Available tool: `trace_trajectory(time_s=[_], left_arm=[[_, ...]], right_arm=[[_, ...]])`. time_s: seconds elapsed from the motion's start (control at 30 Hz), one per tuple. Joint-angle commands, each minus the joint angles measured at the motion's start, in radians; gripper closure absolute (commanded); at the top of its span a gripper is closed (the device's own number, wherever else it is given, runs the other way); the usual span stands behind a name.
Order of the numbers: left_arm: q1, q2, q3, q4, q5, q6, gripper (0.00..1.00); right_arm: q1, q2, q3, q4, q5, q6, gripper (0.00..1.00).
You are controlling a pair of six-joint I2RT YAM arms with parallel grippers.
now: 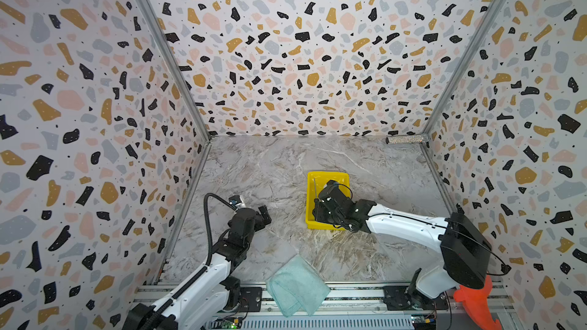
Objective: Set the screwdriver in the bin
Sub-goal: 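Carry the screwdriver with the right gripper over the yellow bin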
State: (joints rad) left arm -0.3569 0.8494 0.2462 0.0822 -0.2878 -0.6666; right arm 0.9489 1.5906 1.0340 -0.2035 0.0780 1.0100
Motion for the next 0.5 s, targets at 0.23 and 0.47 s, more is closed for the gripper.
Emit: trace_trajectory(time_s=[0.23, 0.47], left_arm=[[-0.002, -0.009, 0.033, 0.009, -0.007, 0.005, 0.00], [-0.003, -0.021, 0.031, 0.002, -0.019, 0.000, 0.00]], right_arm=[[-0.002, 0.012, 0.025, 0.049, 0.010, 0.064, 0.87], [-0.015, 0.043, 0.034, 0.062, -0.018, 0.092, 0.84]])
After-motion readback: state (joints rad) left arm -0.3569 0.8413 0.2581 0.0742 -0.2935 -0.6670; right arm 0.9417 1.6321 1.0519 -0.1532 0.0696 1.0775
